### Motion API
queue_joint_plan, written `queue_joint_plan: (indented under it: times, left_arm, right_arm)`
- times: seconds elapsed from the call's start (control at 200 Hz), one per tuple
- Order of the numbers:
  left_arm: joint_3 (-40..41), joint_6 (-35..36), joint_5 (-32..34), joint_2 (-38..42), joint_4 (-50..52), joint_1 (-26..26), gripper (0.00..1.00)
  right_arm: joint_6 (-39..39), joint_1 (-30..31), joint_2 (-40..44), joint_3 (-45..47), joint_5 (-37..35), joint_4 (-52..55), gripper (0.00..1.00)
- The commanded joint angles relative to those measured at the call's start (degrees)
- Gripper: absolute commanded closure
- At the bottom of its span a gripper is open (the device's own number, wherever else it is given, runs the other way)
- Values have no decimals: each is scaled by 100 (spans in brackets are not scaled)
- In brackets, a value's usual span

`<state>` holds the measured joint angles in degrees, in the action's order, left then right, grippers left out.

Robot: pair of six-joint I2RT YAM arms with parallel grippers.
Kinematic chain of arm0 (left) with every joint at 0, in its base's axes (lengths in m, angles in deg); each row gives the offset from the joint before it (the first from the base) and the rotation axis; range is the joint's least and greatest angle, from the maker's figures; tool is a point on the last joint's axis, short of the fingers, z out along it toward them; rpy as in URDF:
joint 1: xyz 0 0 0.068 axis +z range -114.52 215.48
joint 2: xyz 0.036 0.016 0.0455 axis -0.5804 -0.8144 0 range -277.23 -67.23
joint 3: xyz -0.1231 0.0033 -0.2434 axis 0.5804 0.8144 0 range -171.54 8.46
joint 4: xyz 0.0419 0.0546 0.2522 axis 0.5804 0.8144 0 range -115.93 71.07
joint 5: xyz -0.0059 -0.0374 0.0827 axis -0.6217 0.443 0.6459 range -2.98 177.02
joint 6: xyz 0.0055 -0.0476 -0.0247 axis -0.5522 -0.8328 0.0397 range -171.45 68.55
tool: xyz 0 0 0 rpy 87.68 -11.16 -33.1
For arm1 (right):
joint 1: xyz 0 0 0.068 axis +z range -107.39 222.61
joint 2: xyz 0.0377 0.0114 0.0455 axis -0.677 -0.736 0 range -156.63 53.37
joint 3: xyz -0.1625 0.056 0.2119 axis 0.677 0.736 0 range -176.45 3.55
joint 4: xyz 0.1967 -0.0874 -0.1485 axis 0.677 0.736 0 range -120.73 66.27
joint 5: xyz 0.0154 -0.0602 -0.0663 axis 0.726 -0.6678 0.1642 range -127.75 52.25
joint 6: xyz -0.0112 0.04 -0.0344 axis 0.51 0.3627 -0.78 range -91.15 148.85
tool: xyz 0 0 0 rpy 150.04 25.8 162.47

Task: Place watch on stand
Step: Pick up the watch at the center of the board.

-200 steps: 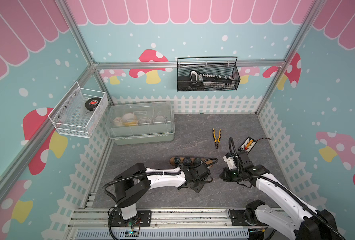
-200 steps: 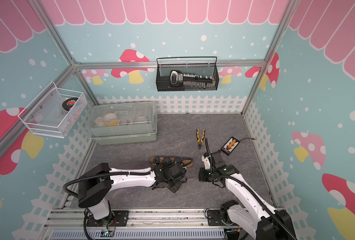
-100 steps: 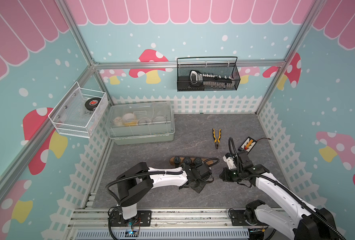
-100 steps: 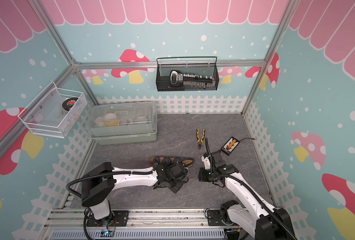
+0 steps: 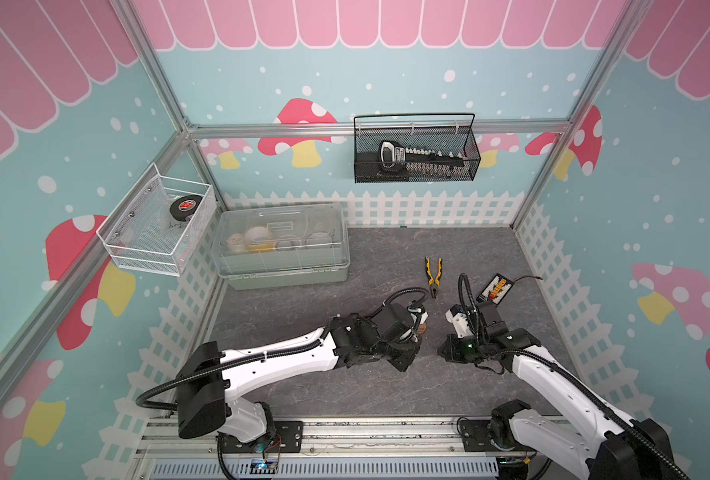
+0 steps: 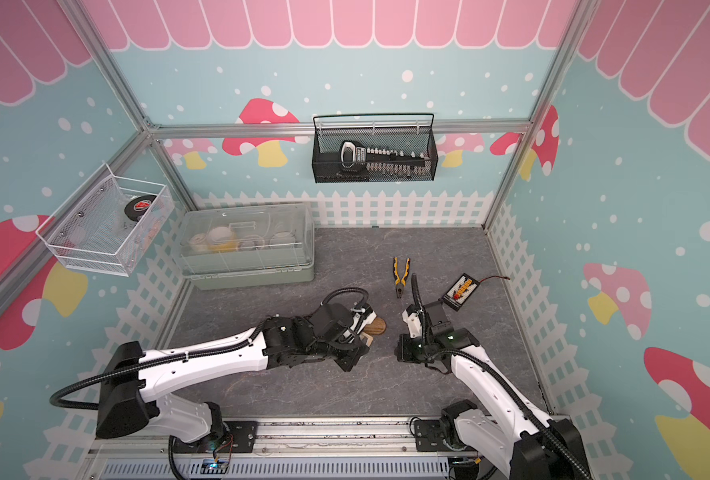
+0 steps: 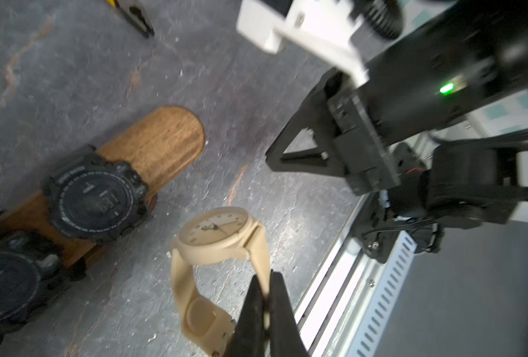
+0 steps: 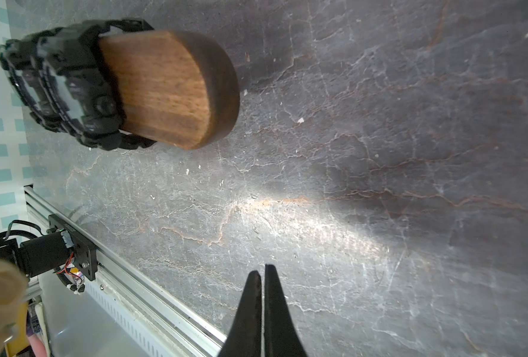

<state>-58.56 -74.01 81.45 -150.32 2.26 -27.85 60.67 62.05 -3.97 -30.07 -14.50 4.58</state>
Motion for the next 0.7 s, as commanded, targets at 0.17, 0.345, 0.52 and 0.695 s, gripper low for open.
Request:
queue_joint_plan:
  times: [0.17,0.345,0.52,0.695]
  left_arm:
    - [695,-124,-364,1165,-909,612,100]
    - [1225,129,-75,1940,-1472,773,100]
    - [1521,414,124,2506,-1550,922,100]
    - [1856,549,-341,2903,-1719,1244,100]
  right_arm:
    - [246,-43,83,-248,462,-376,94]
    - [740,-37,-75,-442,1094,-1174,93]
    - [998,-31,-532,-973,1573,-1545,85]
    - [1320,57,-771,-1541,2088,-1926,78]
